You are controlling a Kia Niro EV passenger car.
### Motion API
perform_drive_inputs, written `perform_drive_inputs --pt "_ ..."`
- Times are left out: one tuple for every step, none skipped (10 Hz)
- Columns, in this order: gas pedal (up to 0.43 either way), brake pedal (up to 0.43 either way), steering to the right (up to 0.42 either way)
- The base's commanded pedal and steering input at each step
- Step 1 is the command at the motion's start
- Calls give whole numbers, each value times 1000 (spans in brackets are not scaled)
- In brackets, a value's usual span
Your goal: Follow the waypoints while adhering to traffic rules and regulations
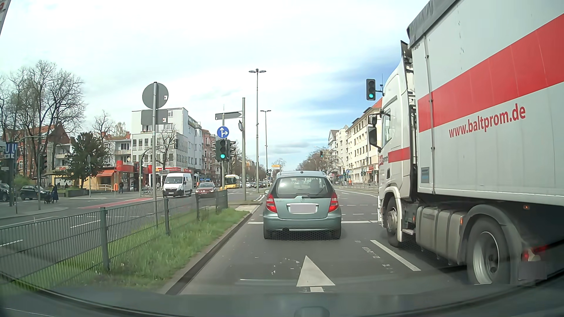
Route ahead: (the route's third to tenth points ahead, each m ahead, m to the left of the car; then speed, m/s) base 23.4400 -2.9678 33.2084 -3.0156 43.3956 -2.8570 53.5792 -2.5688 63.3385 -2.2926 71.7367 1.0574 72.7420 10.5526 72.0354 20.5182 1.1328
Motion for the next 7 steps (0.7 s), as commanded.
perform_drive_inputs --pt "189 0 2" --pt "189 0 2" --pt "209 0 2" --pt "209 0 2" --pt "209 0 2" --pt "209 0 2" --pt "220 0 1"
